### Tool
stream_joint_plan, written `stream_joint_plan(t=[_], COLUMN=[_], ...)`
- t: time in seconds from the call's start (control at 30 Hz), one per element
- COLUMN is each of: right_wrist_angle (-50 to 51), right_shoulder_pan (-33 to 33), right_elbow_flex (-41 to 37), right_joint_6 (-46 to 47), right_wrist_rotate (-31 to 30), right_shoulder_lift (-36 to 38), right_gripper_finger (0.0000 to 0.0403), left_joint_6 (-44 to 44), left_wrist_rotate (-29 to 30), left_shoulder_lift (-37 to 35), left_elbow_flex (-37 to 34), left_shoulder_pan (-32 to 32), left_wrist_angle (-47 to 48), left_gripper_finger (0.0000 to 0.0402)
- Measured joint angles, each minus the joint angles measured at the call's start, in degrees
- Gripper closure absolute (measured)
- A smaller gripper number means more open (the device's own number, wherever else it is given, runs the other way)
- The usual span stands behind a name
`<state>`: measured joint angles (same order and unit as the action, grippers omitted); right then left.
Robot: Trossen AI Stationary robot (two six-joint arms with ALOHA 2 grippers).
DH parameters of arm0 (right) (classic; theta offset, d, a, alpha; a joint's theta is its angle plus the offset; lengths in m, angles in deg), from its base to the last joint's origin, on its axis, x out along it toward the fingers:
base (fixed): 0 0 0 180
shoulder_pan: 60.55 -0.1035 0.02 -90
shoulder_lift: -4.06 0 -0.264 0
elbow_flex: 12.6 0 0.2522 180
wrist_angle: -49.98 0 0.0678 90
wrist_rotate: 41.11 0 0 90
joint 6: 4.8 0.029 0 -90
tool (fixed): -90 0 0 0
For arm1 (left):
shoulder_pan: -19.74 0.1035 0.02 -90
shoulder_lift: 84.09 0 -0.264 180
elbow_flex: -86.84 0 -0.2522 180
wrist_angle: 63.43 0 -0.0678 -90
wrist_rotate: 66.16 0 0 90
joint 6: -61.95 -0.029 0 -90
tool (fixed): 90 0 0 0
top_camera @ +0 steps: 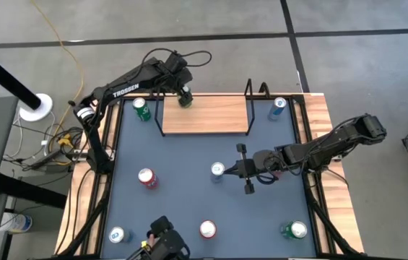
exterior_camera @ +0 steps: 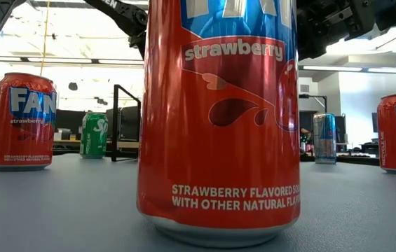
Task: Place canned beverage on shelf
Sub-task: Put the middle green soda can on the shelf
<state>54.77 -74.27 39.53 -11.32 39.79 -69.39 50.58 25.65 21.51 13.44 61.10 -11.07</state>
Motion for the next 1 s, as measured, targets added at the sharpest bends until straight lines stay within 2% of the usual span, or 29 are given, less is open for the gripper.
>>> stream_joint_plan(t=[0.47, 1.0], right_wrist_angle=[0.00, 0.00], right_shoulder_pan=[0.00, 0.00], right_elbow_flex=[0.00, 0.00], right_joint_6=[0.01, 0.00], right_wrist_rotate=[0.02, 0.02], right_shoulder_lift=[0.00, 0.00], right_gripper_finger=[0.0403, 0.0403], left_joint_6=[-6.78, 3.61], left_wrist_rotate=[-0.24, 0.99], left_shoulder_lift=[0.00, 0.47], left_elbow_flex=[0.00, 0.00], left_shoulder_pan=[0.02, 0.00], left_wrist_angle=[5.69, 0.50], left_gripper_finger=[0.0049, 0.0062])
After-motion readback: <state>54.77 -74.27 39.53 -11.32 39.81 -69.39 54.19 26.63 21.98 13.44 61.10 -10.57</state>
